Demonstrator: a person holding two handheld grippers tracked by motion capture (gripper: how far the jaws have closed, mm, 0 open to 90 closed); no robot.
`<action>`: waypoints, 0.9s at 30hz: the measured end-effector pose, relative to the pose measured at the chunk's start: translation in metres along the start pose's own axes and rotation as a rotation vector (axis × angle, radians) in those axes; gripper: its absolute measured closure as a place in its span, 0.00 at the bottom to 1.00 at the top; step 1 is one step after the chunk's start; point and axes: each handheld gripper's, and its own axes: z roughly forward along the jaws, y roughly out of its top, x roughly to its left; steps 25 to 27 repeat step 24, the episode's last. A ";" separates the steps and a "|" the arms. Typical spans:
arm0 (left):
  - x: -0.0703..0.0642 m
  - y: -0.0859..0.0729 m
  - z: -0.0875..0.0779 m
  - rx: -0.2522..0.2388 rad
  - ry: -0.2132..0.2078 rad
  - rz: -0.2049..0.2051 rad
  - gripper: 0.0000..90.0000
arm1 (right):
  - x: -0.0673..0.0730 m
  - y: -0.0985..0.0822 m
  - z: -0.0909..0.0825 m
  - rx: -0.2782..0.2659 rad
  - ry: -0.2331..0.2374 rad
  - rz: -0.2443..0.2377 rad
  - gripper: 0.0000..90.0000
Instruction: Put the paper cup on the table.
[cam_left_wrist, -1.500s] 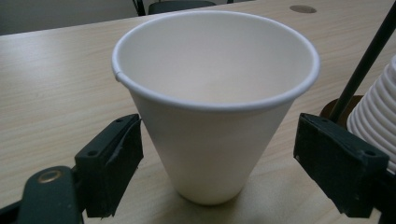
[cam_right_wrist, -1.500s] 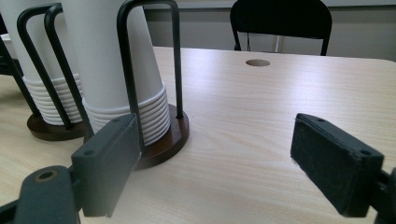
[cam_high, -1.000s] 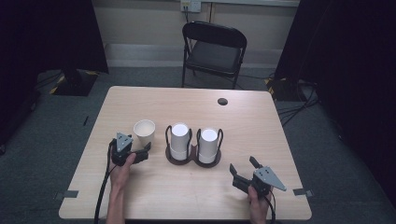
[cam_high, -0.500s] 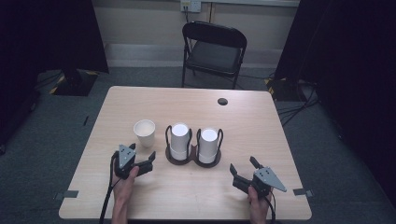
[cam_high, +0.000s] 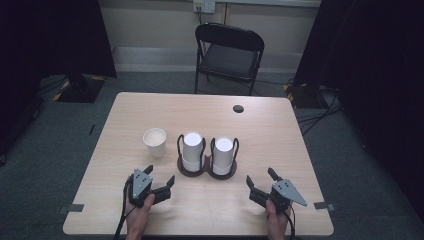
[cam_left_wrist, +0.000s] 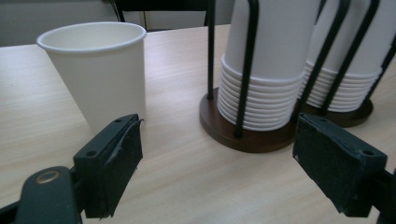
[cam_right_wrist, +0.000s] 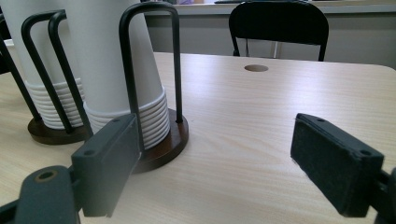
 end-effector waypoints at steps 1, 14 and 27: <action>-0.002 -0.001 -0.001 -0.002 -0.002 -0.002 0.17 | 0.000 0.000 0.000 -0.002 0.000 -0.004 0.16; -0.040 -0.007 0.005 -0.038 -0.020 -0.010 0.17 | 0.001 0.000 0.000 -0.001 0.000 -0.011 0.16; -0.048 -0.010 0.001 -0.080 0.005 0.041 0.17 | -0.001 0.003 0.007 0.147 -0.011 0.023 0.15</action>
